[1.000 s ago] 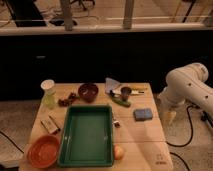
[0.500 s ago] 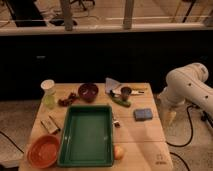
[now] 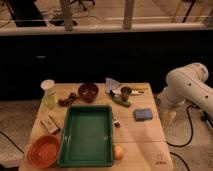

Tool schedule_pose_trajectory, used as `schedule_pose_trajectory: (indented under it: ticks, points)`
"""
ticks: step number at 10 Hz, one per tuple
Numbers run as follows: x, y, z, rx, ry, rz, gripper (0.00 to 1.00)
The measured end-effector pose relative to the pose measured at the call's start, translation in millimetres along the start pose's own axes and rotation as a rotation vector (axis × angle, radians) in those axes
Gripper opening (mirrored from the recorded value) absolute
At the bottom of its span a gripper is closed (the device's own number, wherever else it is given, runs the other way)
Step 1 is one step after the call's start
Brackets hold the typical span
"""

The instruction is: Place sponge in tray

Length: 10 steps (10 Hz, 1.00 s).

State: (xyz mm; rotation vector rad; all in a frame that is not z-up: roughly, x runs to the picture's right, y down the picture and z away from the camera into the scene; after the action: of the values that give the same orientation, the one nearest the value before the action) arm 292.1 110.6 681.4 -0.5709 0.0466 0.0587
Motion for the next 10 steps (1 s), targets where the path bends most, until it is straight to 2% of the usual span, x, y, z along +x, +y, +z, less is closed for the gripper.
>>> schedule_pose_trajectory:
  ticks: [2, 6, 10]
  points:
    - [0, 0, 0, 0.000, 0.000, 0.000, 0.80]
    - [-15, -6, 36, 0.009, -0.033, -0.024, 0.80]
    - [-20, -14, 43, 0.015, -0.039, -0.042, 0.80]
